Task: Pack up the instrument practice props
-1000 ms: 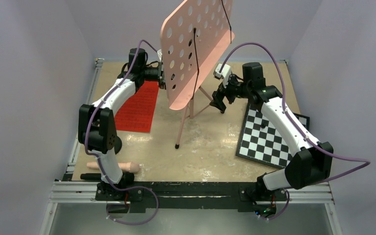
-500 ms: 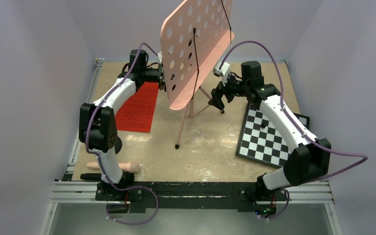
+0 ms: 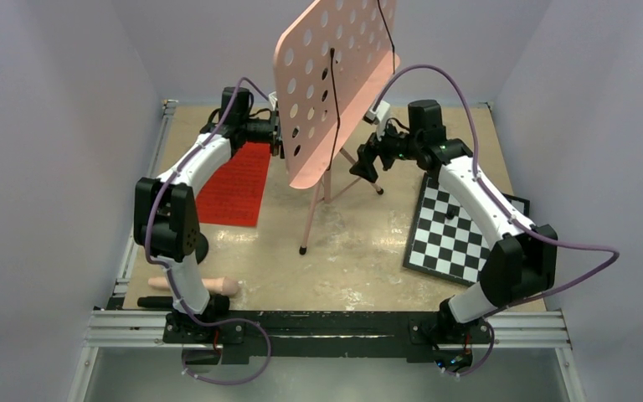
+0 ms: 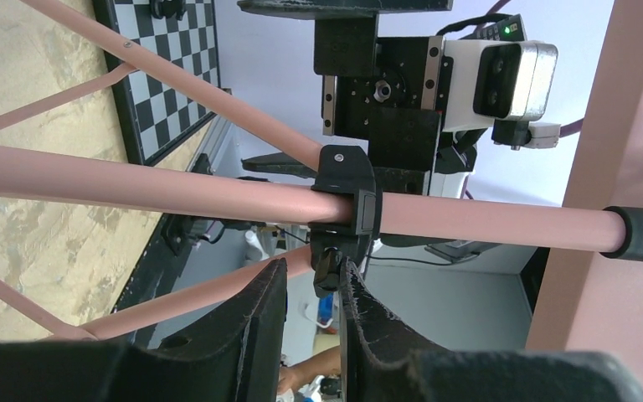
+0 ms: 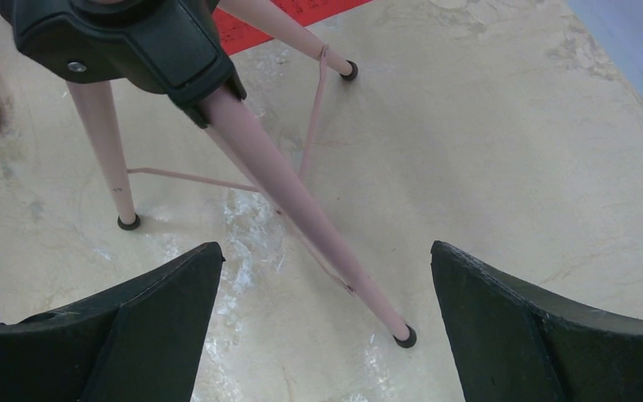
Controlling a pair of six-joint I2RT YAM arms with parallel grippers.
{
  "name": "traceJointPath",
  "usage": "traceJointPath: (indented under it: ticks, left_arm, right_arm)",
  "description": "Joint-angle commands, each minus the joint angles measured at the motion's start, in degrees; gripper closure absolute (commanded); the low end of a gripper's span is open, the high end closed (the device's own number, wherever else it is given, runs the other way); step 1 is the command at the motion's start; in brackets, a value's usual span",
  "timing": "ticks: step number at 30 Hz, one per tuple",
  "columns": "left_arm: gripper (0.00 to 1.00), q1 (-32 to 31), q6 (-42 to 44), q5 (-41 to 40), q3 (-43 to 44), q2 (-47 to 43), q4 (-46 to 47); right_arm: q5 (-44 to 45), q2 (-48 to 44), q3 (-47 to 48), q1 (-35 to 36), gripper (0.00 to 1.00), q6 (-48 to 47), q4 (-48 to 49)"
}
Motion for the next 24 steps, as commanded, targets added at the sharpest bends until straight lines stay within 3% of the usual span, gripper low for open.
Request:
traceJointPath:
  ticks: [1, 8, 13, 18, 19, 21, 24]
  left_arm:
    - [0.75, -0.5, 11.7, -9.6, -8.9, 8.0, -21.0]
    - [0.68, -0.5, 11.0, -10.3, -11.2, 8.5, -22.2]
    - [0.69, -0.6, 11.1, -10.5, -12.3, 10.0, -23.3]
    - [0.77, -1.0, 10.7, -9.6, -11.2, 11.4, -21.7]
    - [0.80, -1.1, 11.0, -9.2, -10.8, 11.7, -21.7]
    - [0.97, -1.5, 11.2, -8.5, -10.5, 12.2, -21.1]
    - [1.00, -2.3, 10.9, -7.2, -11.0, 12.8, -20.1]
  right_arm:
    - [-3.6, 2.1, 3.5, 0.2, 0.01, 4.0, 4.2]
    - [-3.6, 4.9, 6.1, 0.3, 0.01, 5.0, 4.9]
    - [-4.7, 5.7, 6.4, 0.4, 0.01, 6.3, 5.6]
    - [-6.7, 7.1, 5.7, 0.3, 0.06, 8.2, 7.2]
    - [-7.0, 7.6, 5.7, 0.3, 0.07, 8.4, 7.3]
    - [-7.8, 8.3, 5.8, 0.3, 0.09, 8.6, 7.2]
    - [-8.9, 9.5, 6.2, 0.4, 0.12, 9.1, 7.5]
